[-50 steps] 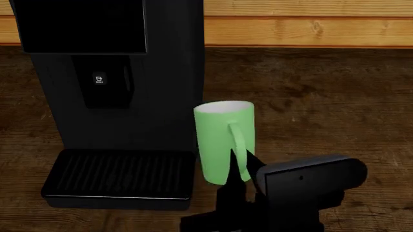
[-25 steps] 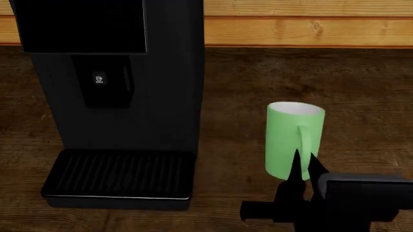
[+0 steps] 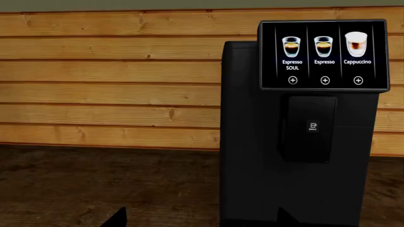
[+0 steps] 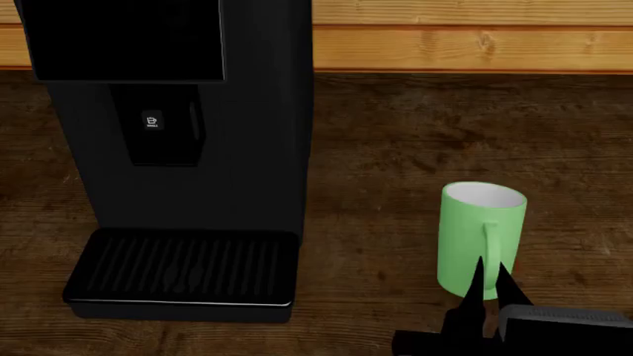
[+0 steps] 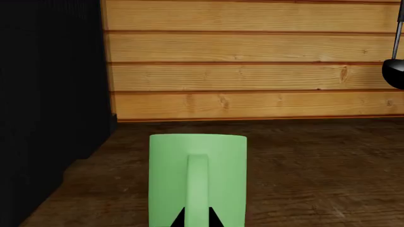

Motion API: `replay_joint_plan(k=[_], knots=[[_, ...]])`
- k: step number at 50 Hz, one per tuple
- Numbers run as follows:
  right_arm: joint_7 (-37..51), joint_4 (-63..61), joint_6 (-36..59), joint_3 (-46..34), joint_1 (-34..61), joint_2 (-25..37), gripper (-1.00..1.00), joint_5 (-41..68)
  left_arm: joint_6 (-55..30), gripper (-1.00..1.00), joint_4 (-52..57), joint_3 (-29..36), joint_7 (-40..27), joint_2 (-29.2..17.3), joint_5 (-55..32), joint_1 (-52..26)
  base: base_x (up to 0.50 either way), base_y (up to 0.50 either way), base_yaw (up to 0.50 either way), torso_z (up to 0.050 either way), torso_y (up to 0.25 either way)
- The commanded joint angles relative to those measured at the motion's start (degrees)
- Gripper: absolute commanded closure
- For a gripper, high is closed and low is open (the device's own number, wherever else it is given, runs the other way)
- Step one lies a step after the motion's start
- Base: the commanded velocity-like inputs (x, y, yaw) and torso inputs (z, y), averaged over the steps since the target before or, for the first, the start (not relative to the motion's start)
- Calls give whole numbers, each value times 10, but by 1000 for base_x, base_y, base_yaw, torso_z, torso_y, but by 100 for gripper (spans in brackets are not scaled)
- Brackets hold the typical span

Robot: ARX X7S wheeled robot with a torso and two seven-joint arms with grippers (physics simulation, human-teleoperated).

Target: Pick the mug from under the coffee machine dispenser and place it on the counter.

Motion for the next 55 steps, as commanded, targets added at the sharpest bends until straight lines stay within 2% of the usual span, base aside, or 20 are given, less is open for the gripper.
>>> replay_joint_plan(k=[1,13,14,25,35,55], knots=[[-2,39,-14,3,-27,-14,100,-2,-1,-100,0,-6,6,-5,-7,-1,0,0,0,0,0],[2,3,10,-15,-44,-4,100,0,-3,-100,3,-11,8,-6,-8,1,0,0,0,0,0],[5,-11,19,-22,-47,2,-100,1,-3,-100,2,-11,8,-5,-8,2,0,0,0,0,0],[5,-48,21,-28,-62,20,-100,18,-8,-100,1,-15,9,-5,-10,3,0,0,0,0,0],[46,-116,26,-28,-60,58,-100,-12,-10,-100,2,-19,8,-6,-9,6,0,0,0,0,0],[138,-293,35,-21,-57,193,-100,-119,-11,-100,-3,-28,9,-5,-14,10,0,0,0,0,0]])
